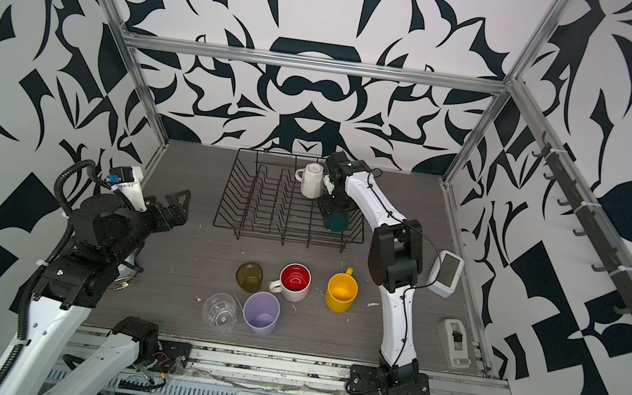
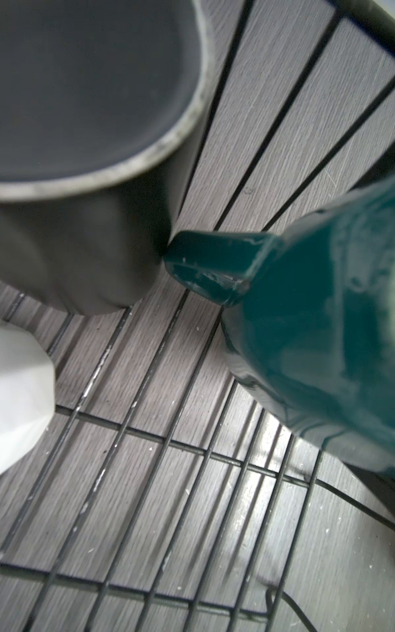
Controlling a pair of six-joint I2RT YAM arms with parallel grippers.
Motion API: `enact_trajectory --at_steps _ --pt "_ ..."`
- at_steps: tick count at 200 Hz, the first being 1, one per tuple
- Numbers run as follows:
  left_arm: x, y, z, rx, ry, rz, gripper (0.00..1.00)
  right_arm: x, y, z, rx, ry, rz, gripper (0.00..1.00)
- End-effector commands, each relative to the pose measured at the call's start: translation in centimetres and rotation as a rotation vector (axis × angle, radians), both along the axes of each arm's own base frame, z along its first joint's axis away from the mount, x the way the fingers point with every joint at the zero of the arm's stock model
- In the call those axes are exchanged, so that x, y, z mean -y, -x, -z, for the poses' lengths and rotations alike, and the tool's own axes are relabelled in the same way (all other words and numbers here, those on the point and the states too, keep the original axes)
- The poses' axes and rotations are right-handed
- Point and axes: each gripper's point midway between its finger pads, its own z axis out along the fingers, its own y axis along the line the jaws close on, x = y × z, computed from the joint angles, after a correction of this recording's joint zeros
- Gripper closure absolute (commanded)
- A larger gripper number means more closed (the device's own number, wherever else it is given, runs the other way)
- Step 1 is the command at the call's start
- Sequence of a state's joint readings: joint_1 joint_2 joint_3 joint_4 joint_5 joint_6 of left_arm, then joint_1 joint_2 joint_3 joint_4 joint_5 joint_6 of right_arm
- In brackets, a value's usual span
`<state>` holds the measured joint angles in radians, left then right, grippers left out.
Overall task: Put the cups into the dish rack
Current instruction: 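Lower the green mug upside down into the rack beside the black mug, then open the right gripper to release the green mug in the rack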
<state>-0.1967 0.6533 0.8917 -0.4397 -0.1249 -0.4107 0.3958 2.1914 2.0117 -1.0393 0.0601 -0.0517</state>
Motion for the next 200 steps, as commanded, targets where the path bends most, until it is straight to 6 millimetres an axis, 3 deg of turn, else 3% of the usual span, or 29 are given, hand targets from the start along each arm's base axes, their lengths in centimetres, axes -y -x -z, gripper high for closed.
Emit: enact_trajectory --at_steps 1,99,123,200 --pt "-0.3 0.3 -0.6 0.014 -0.01 -0.009 0.01 0.1 -0.7 -2.0 0.053 -0.014 0.015 0.14" --pt "-0.3 0.5 -0.7 0.017 -0.008 -0.009 0.01 0.2 0.3 -0.8 0.049 -0.021 0.025 0.1" --pt "-0.3 0.5 -0.7 0.017 -0.007 -0.01 0.01 0.1 0.4 -0.8 0.052 -0.024 0.025 0.01" --pt "-0.3 0.7 -0.9 0.021 -0.002 -0.009 0.01 0.0 0.4 -1.0 0.061 -0.026 0.027 0.01"
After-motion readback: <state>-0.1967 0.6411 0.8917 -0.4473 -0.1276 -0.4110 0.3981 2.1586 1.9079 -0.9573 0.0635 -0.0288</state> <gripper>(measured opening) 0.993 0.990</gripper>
